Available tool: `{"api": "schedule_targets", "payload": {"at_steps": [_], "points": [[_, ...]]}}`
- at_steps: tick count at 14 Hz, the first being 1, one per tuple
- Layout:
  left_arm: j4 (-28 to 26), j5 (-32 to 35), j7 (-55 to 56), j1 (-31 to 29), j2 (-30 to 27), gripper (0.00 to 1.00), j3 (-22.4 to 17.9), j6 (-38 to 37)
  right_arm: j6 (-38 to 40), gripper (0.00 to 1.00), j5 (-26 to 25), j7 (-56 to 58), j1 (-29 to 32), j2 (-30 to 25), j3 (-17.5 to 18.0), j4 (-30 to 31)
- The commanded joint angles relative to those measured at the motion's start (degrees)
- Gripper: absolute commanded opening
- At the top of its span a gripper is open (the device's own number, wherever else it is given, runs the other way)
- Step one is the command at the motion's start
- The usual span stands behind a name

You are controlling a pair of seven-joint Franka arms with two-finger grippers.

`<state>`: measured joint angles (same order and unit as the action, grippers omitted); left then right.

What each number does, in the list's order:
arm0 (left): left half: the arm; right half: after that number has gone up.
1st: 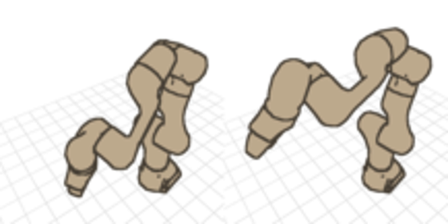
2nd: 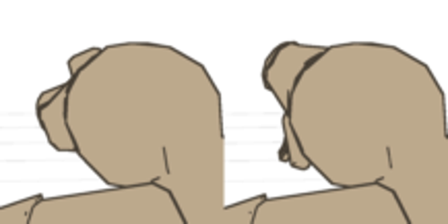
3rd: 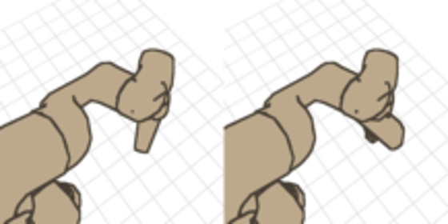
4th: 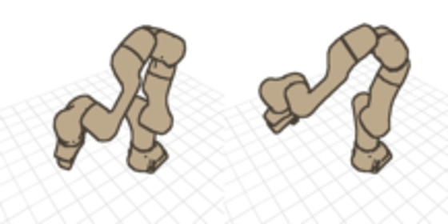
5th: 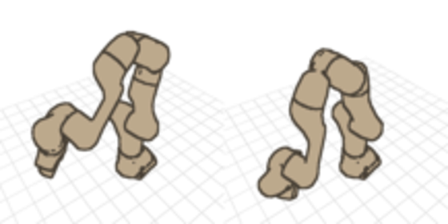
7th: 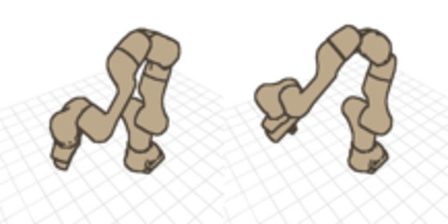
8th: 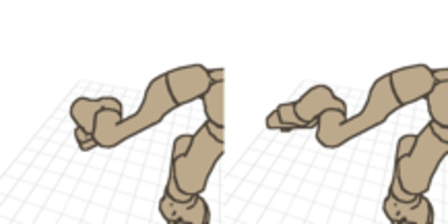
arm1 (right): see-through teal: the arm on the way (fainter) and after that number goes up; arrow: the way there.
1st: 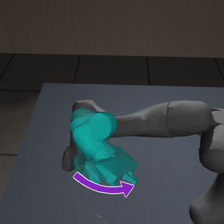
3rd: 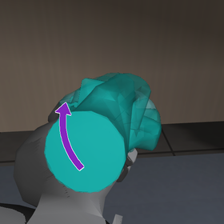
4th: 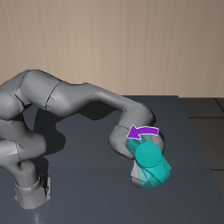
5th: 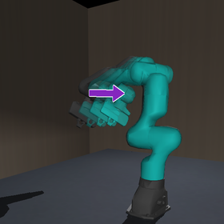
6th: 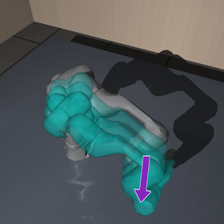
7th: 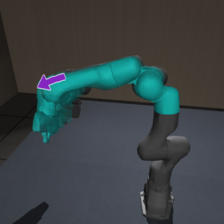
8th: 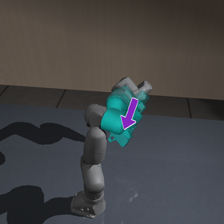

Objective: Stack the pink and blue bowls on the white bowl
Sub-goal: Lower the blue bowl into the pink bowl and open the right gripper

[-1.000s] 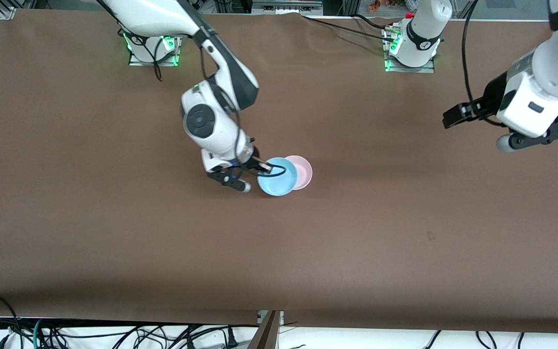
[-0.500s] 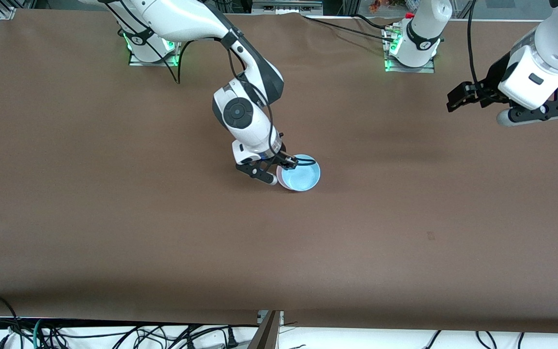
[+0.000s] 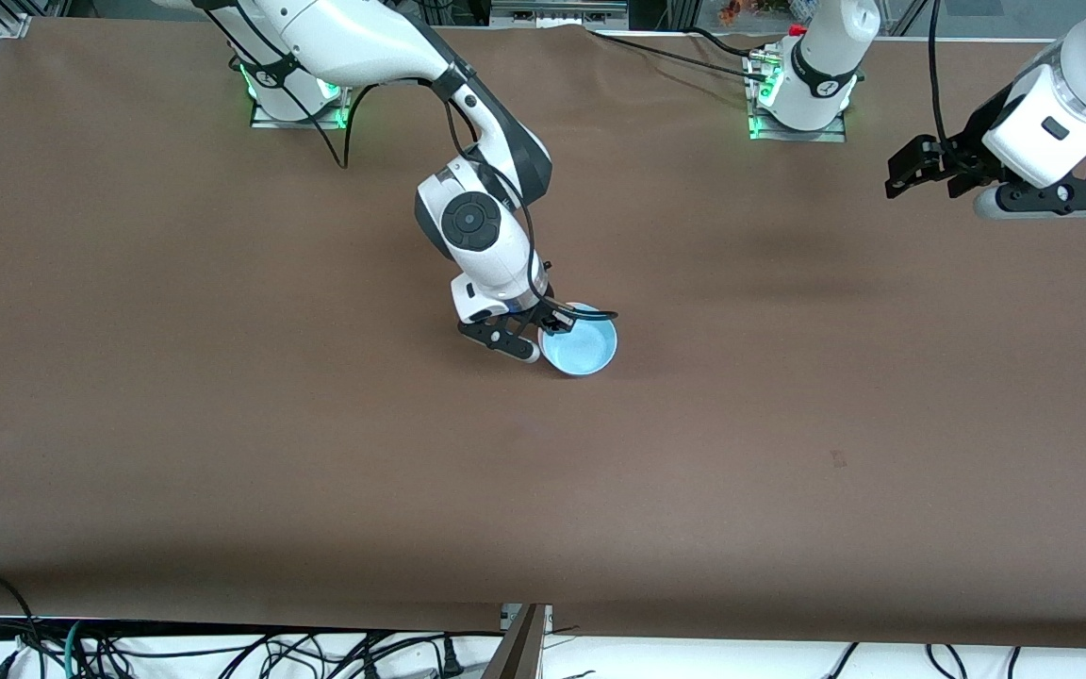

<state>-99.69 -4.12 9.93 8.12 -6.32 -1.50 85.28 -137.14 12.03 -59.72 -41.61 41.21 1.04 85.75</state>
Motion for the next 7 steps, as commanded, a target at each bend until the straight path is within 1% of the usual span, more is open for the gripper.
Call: {"api": "schedule_targets", "payload": {"at_steps": [1,4,5,6,7], "points": [[-3.41,2.63,-4.21,-1.35,-2.91,0.80,0.79,1.82,2.65,0.00,-0.96,-0.48,-0.58,0.45,-0.25,-1.20],[-3.32,2.63,-5.54,-1.70,-3.00,0.81,0.79,1.82,6.61,0.00,-1.05,-0.48,-0.67,0.01,-0.16,-1.20],[-3.41,2.80,-5.54,-1.70,-2.91,0.81,1.32,1.73,6.97,0.00,-1.13,-0.48,-0.67,0.01,-0.16,-1.20],[-3.41,3.76,-5.45,-1.70,-2.91,0.82,2.71,1.73,6.97,0.00,-1.14,-0.48,-0.67,0.01,-0.16,-1.20],[-3.41,4.99,-5.45,-1.70,-2.82,0.85,3.60,1.73,6.97,0.00,-1.14,-0.48,-0.75,0.10,-0.16,-1.20]]}}
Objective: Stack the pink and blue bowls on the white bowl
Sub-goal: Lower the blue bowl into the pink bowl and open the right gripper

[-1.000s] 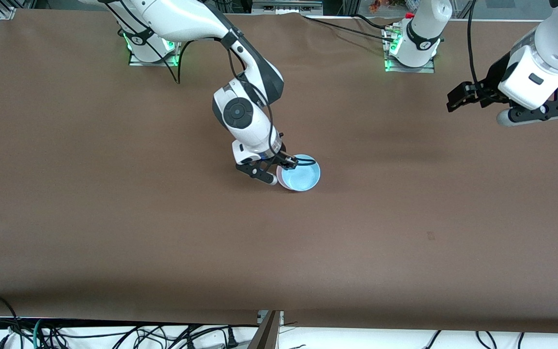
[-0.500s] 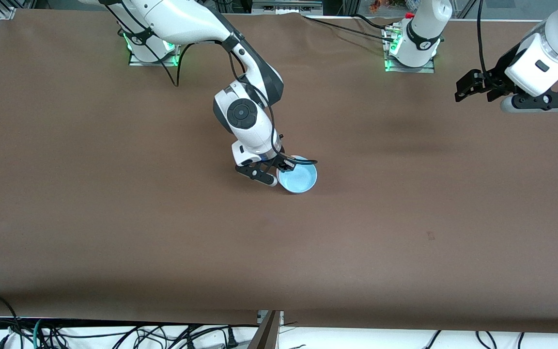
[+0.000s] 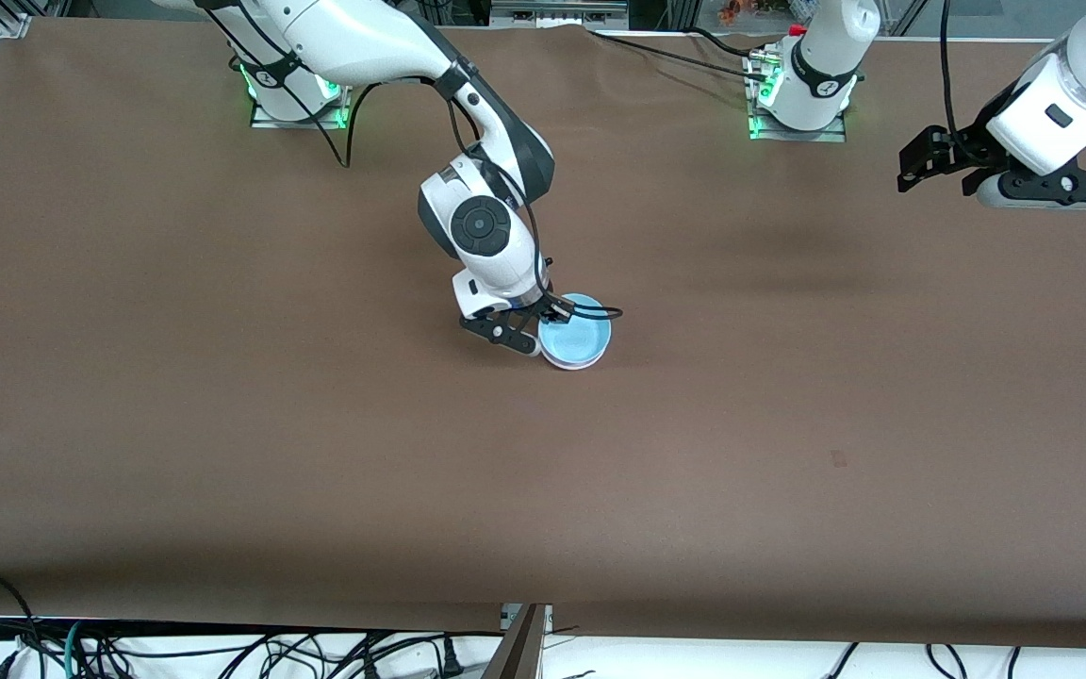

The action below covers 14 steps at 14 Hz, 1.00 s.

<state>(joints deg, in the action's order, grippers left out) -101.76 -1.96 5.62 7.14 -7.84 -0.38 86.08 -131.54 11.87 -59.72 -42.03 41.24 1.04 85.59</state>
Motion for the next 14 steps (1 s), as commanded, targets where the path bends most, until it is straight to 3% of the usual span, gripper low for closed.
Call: {"api": "schedule_targets", "payload": {"at_steps": [1,2,3,4,5,6,10,14], "points": [[-1.25,2.84,-0.96,-0.72,-1.21,0.90,3.10,1.20,1.37,0.00,-0.97,-0.48,-0.42,0.07,-0.16,-1.04],[-0.72,2.41,-0.96,-0.72,-0.77,1.00,3.19,1.29,1.37,0.00,-0.97,-0.48,-0.42,0.07,-0.25,-1.12],[-0.46,2.31,-1.22,-0.64,-0.51,1.00,3.10,1.29,1.37,0.00,-0.97,-0.48,-0.42,0.07,-0.16,-1.30],[-0.11,2.49,-1.31,-0.37,-0.24,1.00,3.19,1.29,1.37,0.18,-0.88,-0.74,-0.33,0.07,-0.16,-1.39],[0.68,2.23,-1.49,-0.29,0.19,1.00,3.19,1.29,1.37,0.51,-0.45,-1.01,-0.24,0.07,-0.16,-1.39],[1.30,2.05,-3.40,-0.63,0.46,1.00,3.10,1.29,1.29,1.00,-0.88,-0.92,-0.16,0.07,-0.25,-1.39],[3.33,1.96,-10.02,-0.81,2.04,1.00,2.66,3.66,2.42,1.00,-0.97,0.48,1.07,-2.20,-1.21,-1.65],[3.33,1.61,-8.88,-1.34,3.01,1.00,2.66,3.75,17.86,1.00,-3.16,16.34,6.16,-6.51,-3.31,-5.60]]}}
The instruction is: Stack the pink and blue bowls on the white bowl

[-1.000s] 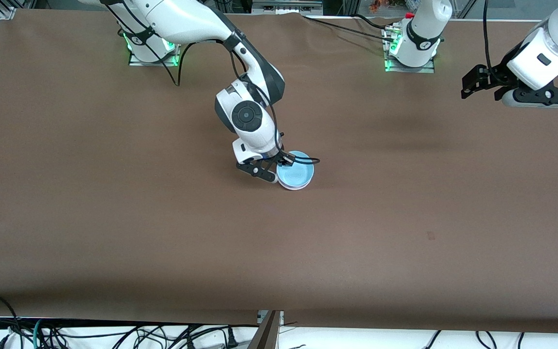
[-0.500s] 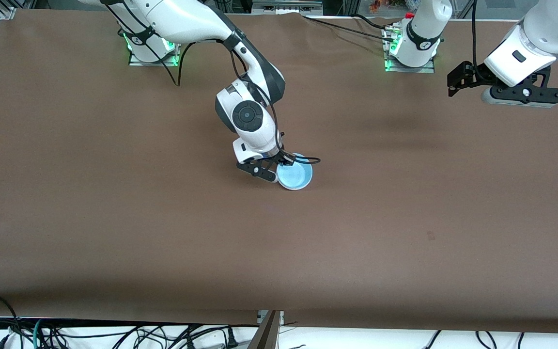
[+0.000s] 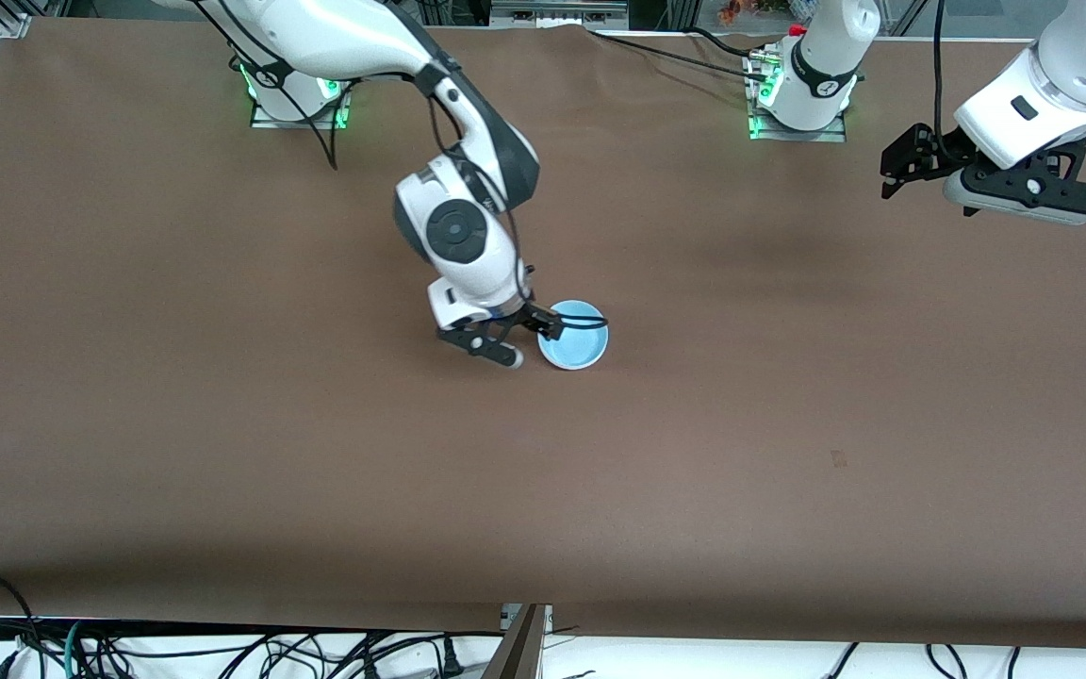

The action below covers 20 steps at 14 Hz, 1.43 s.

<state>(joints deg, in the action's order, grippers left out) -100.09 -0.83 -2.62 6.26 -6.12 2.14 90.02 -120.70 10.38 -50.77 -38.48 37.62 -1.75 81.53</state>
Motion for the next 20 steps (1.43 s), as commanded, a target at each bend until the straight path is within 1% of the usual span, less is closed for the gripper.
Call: {"api": "schedule_targets", "payload": {"at_steps": [1,2,3,5,7,8,9,11,12,13,14,15,16,19,20], "points": [[1.65,-0.04,-0.54,-0.45,1.28,1.00,0.14,-0.11,10.11,1.00,-2.55,11.88,3.49,-4.04,-2.19,-1.64],[1.65,-0.31,-0.37,-0.54,1.20,1.00,0.14,0.06,12.49,1.00,-3.86,18.10,3.67,-6.14,-4.73,-1.64],[1.65,-0.48,0.59,-0.46,1.28,1.00,0.14,0.85,15.21,1.00,-4.14,25.38,3.67,-7.73,-8.41,-1.55],[1.47,-0.49,2.27,-0.54,1.11,1.00,0.32,3.13,21.19,1.00,-4.14,38.66,3.67,-10.63,-14.13,-1.64],[0.86,-0.57,2.27,-0.54,1.02,1.00,0.32,5.50,25.85,1.00,-4.14,52.28,3.76,-13.18,-20.81,-1.64],[0.68,-0.49,2.27,-0.54,1.02,1.00,0.32,6.65,28.39,1.00,-4.05,58.53,4.20,-14.50,-23.10,-1.64],[0.68,-0.49,2.27,-0.54,1.02,1.00,0.23,7.44,30.07,1.00,-4.22,61.90,5.51,-15.90,-24.08,-1.64],[0.60,-0.49,2.18,-0.54,1.02,1.00,0.23,7.97,32.98,1.00,-3.88,62.11,9.11,-19.50,-23.39,-1.64],[0.59,-0.40,2.18,-0.54,1.02,1.00,0.23,8.06,34.64,1.00,-4.48,62.28,11.91,-21.35,-20.60,-1.47],[0.51,-0.31,2.27,-0.54,1.11,1.00,0.23,8.85,36.75,1.00,-7.97,62.72,16.63,-23.37,-15.70,-1.55],[0.25,-0.31,2.27,-0.54,1.02,1.00,0.23,9.64,37.81,1.00,-12.88,62.90,20.08,-25.73,-10.78,-1.55],[0.24,-0.31,2.27,-0.63,1.11,1.00,0.23,9.99,37.56,1.00,-16.41,62.81,22.55,-28.11,-8.03,-1.38],[0.16,-0.31,2.18,-0.80,1.02,1.00,0.23,10.00,37.47,1.00,-17.05,62.72,24.40,-30.31,-6.70,-0.33],[-0.02,0.65,2.27,-1.07,0.84,1.00,0.32,9.91,35.38,1.00,-16.97,62.72,28.62,-32.79,-4.85,2.04],[-0.02,1.01,2.27,-1.16,0.84,1.00,0.40,10.17,36.06,1.00,-15.75,61.85,29.16,-33.49,-4.41,2.66]]}}
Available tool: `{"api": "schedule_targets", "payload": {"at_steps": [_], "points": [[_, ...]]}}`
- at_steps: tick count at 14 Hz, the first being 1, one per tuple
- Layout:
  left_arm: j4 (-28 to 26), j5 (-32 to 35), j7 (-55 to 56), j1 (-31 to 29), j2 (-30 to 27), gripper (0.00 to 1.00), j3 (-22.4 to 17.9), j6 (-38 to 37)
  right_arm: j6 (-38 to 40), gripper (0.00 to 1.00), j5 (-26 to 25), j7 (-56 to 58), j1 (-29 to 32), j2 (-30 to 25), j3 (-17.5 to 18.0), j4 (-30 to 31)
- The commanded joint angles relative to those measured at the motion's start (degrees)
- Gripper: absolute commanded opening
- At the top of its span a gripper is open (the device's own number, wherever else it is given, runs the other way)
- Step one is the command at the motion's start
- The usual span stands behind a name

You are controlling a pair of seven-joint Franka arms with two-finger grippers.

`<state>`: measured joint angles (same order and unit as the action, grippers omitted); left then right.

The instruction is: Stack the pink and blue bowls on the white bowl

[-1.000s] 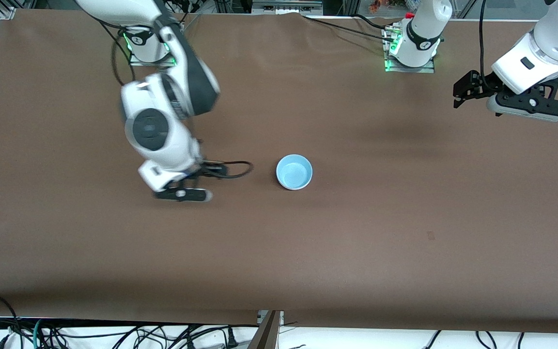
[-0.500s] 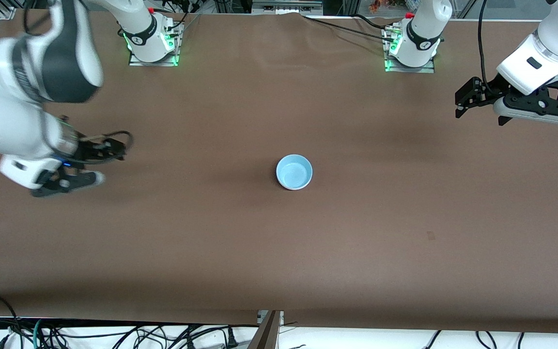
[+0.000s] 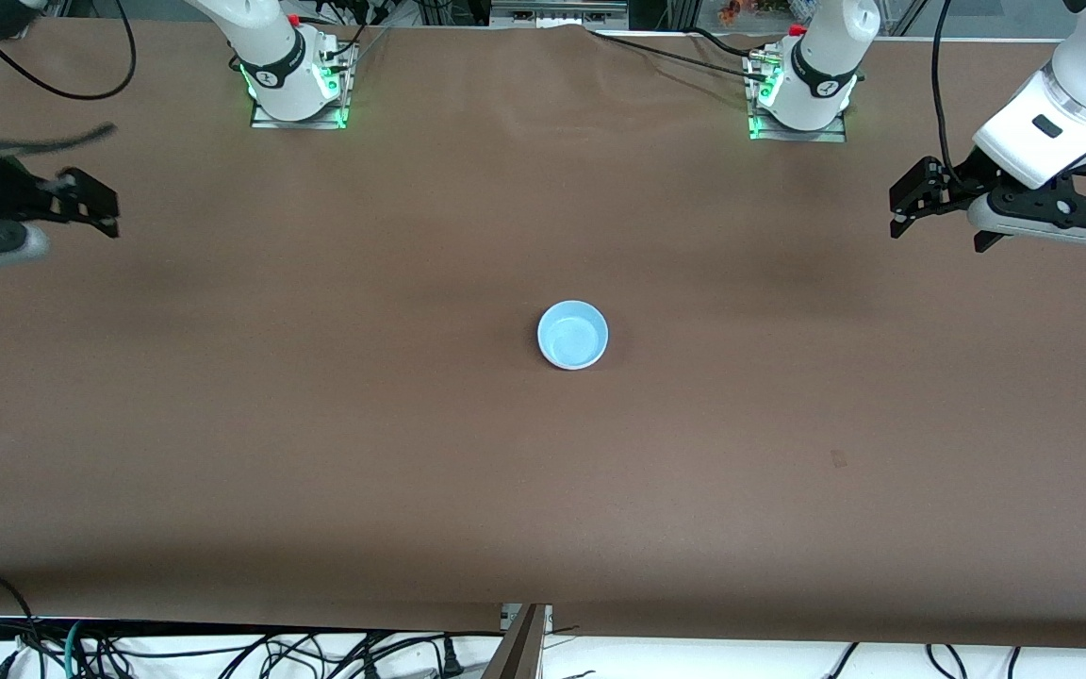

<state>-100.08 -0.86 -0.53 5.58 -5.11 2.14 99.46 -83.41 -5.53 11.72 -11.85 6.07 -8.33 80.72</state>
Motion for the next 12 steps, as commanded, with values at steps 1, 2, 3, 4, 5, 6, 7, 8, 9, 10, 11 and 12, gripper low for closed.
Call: {"api": "schedule_targets", "payload": {"at_steps": [1,2,3,4,5,6,7,8,9,10,11,12], "points": [[0.06,1.03,0.17,-0.57,-0.07,1.00,0.33,0.91,-0.44,1.00,1.30,-4.04,3.49,-2.98,3.57,4.61],[0.06,0.86,0.17,-0.57,-0.16,1.00,0.32,0.91,-0.26,1.00,1.57,-10.52,4.63,-4.12,4.97,6.28],[0.15,0.68,0.17,-0.57,-0.16,1.00,0.32,0.91,-0.26,1.00,1.57,-14.67,4.90,-4.92,6.47,7.95],[0.41,0.59,0.26,-0.57,-0.07,1.00,0.32,0.91,-0.26,1.00,1.66,-15.06,5.26,-5.10,7.44,8.57],[0.59,0.51,0.26,-0.48,0.10,1.00,0.32,0.91,-0.26,1.00,2.27,-14.98,5.69,-5.10,7.62,8.58],[0.59,0.51,0.35,-0.57,0.19,1.00,0.32,0.91,-0.26,1.00,3.67,-14.80,5.78,-5.01,7.54,8.58],[0.50,0.51,0.35,-0.66,0.19,1.00,0.24,0.74,-0.17,1.00,4.03,-14.71,5.87,-4.75,7.27,8.41],[0.42,0.59,0.35,-0.66,0.19,1.00,0.24,0.47,0.35,1.00,4.03,-14.63,5.79,-4.40,7.27,7.71],[0.33,0.59,0.44,-0.66,0.19,1.00,0.24,0.21,0.71,1.00,3.95,-14.62,5.70,-4.05,7.18,6.83],[0.33,0.59,1.31,-0.66,0.28,1.00,0.15,-0.23,0.71,1.00,3.95,-14.62,5.70,-3.78,7.18,6.56],[0.24,0.85,2.10,-0.66,0.28,1.00,0.15,-0.32,0.71,1.00,3.95,-14.54,5.79,-3.70,7.18,6.39],[0.24,0.86,2.20,-0.66,0.28,1.00,0.15,-0.41,0.71,1.00,3.95,-14.45,5.87,-3.69,7.18,6.30]]}}
